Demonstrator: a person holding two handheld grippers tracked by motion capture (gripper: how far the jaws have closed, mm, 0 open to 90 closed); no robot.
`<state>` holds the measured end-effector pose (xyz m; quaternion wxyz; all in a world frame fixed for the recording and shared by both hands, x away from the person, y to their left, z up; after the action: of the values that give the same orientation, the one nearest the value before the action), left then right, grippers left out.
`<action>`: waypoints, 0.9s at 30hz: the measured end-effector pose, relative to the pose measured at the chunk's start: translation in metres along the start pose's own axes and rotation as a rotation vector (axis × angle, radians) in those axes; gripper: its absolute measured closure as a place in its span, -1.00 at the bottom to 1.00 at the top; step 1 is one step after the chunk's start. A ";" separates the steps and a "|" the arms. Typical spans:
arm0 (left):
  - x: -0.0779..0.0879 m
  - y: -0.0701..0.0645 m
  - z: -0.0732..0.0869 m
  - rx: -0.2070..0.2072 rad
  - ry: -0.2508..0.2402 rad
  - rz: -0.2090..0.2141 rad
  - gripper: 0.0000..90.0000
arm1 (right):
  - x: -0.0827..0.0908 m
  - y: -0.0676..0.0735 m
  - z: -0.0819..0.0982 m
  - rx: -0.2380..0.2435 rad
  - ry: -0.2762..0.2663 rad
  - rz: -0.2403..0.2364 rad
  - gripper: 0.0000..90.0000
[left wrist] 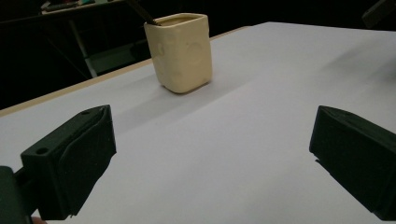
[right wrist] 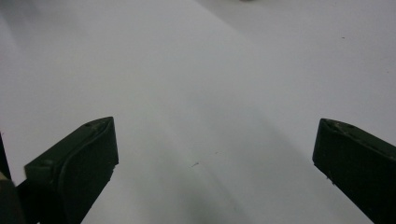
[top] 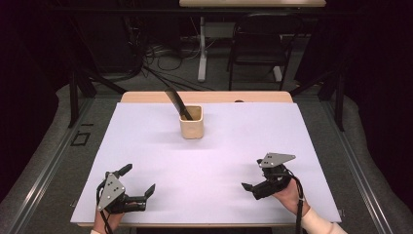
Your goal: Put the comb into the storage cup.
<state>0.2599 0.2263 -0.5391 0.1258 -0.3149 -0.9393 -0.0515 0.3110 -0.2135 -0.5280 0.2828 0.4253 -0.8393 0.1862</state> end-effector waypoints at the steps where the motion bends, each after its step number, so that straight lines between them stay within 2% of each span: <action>1: 0.000 0.000 0.000 0.000 0.000 0.000 -0.99 | 0.000 0.001 0.001 0.002 0.000 -0.001 -1.00; 9: 0.000 0.000 0.000 0.001 -0.001 0.001 -0.99 | 0.005 0.006 0.007 0.026 -0.025 0.034 -1.00; 27: 0.000 0.000 0.000 -0.003 0.001 0.006 -0.99 | 0.019 0.017 0.018 0.023 -0.069 0.060 -1.00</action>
<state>0.2594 0.2264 -0.5390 0.1262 -0.3181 -0.9381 -0.0528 0.2826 -0.2257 -0.5314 0.2429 0.4094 -0.8587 0.1896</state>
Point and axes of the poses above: each handheld gripper's, and its own axes: x roughly backward along the jaws, z roughly out of its underside, y roughly to its left, the point moved 2 cm from there along -x, roughly forward along the jaws, and after that the axes turned 6 degrees about x, right-handed, at the moved point
